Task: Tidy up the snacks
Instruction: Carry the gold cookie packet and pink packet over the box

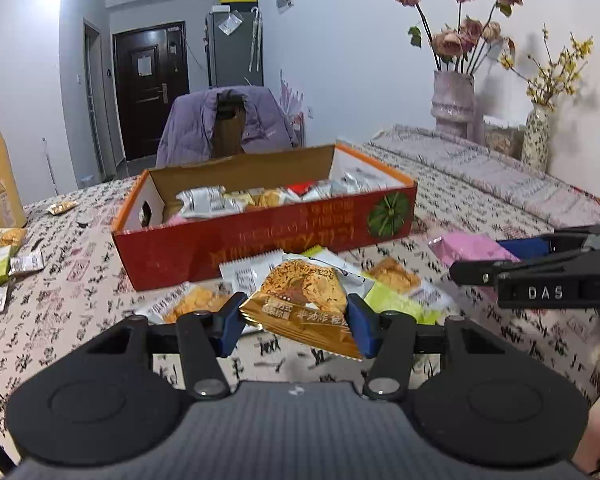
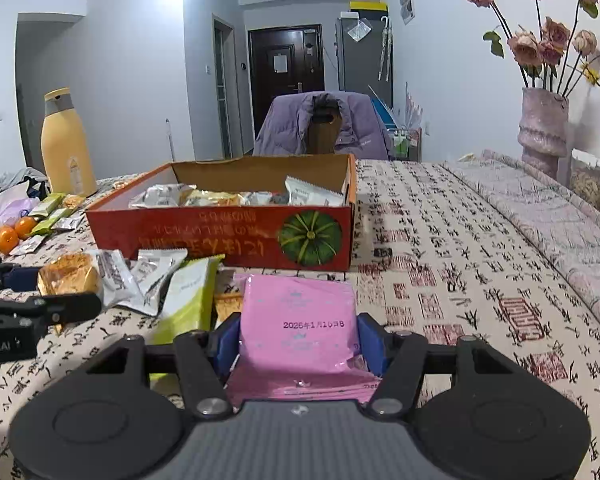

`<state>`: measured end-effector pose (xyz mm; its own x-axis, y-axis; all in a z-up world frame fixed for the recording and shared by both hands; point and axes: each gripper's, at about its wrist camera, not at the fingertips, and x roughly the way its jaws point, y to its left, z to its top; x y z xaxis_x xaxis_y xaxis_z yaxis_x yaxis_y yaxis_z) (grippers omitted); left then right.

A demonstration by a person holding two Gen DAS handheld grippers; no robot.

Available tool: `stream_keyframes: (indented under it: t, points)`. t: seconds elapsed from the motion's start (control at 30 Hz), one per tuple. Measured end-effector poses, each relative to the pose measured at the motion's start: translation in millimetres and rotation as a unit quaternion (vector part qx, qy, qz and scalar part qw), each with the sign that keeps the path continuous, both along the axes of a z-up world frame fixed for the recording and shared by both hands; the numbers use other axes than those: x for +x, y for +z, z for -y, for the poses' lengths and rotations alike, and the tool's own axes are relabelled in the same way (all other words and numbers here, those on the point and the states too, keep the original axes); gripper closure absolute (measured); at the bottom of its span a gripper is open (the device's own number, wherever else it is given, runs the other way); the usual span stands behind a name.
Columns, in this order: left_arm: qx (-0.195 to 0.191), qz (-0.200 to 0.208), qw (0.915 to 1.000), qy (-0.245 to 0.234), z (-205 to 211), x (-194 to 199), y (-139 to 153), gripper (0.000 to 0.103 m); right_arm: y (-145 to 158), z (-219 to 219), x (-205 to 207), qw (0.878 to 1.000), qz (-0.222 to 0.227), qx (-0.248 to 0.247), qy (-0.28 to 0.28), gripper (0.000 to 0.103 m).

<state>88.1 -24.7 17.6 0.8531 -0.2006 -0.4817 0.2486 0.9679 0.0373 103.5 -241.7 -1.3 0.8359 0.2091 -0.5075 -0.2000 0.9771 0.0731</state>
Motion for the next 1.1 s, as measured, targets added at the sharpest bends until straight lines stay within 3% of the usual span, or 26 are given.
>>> stream_keyframes:
  t: [0.4,1.1]
  points:
    - [-0.020,0.040,0.9981,0.043,-3.8,33.2,30.5,0.048,26.5,-14.0,29.0,0.999,0.038,-0.003,0.007,0.043]
    - [-0.034,0.068,0.9908,0.111,-3.6,127.3,60.9,0.048,63.5,-55.8,130.9,0.997,0.077,-0.025,0.010,0.043]
